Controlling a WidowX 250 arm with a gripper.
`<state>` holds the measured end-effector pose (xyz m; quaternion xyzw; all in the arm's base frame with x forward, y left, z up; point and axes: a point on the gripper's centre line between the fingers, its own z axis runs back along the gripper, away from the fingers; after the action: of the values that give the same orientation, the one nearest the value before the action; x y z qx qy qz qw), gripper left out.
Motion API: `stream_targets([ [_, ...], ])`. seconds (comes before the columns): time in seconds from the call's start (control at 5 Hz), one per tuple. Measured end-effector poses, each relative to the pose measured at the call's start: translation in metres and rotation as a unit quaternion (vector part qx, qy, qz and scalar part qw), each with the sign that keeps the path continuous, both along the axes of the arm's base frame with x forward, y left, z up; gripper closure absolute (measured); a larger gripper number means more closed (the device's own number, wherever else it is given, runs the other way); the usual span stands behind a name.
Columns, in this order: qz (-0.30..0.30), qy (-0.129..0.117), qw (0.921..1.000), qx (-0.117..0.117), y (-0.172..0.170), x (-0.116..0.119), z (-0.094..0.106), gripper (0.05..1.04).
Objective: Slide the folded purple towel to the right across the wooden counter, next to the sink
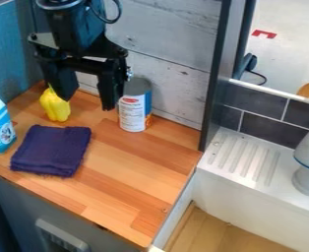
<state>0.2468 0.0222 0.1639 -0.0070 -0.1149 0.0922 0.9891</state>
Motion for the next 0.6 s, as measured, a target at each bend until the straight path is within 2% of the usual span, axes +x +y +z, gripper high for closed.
stream_targets([
  [0.2,0.001,0.011,0.9999,-0.001,0.0,-0.001,-0.006,0.084],
  [0.4,0.025,0.005,0.9996,-0.009,0.014,0.004,-0.03,0.084],
  [0.6,0.056,0.003,0.9984,0.002,0.052,0.014,-0.053,0.084],
])
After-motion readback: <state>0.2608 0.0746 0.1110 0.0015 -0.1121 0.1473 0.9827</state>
